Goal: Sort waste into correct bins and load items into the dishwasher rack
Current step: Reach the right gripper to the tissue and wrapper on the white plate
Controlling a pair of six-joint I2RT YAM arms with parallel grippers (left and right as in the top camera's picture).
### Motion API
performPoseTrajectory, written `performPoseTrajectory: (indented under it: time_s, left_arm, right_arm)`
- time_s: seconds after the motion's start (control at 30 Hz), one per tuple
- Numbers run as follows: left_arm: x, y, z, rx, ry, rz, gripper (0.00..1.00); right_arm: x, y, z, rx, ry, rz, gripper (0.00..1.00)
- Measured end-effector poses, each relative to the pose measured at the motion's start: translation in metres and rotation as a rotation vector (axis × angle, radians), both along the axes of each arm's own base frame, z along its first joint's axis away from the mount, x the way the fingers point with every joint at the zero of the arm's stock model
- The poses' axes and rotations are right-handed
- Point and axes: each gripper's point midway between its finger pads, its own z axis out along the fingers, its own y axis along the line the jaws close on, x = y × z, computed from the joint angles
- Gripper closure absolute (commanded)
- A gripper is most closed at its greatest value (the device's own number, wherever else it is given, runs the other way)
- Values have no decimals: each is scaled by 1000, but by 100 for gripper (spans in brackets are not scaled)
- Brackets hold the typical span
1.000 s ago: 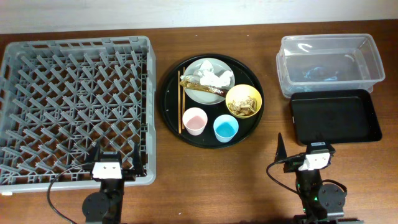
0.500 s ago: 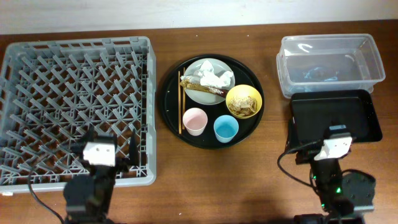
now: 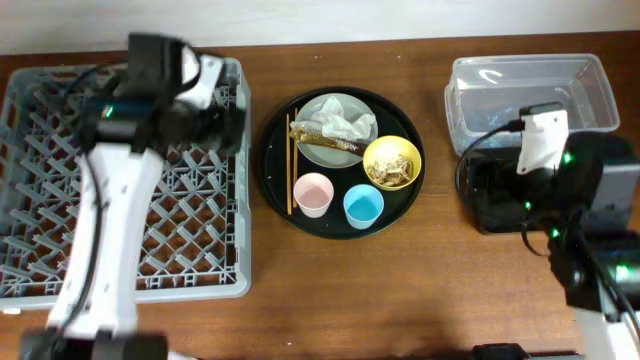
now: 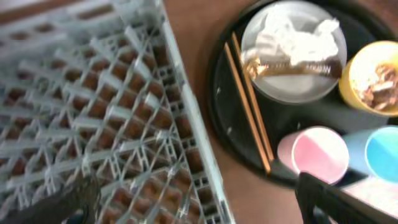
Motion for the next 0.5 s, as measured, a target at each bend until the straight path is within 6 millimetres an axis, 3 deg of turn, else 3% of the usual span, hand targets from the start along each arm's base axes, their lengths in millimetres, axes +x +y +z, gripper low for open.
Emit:
performPoseTrajectory:
  time_s: [0.07,0.2,0.5]
  left_arm:
    - [24,-22,-8,4,31,-44,0]
    - [35,-39,-33,-6,79,-80,0]
    - [39,-46,-42,-38,99,-63,0]
  right_arm:
    - [8,1,-7,2,33,2,2]
    - [23,3,-27,9,105,12,2]
    - [29,28,-33,105,126,124,0]
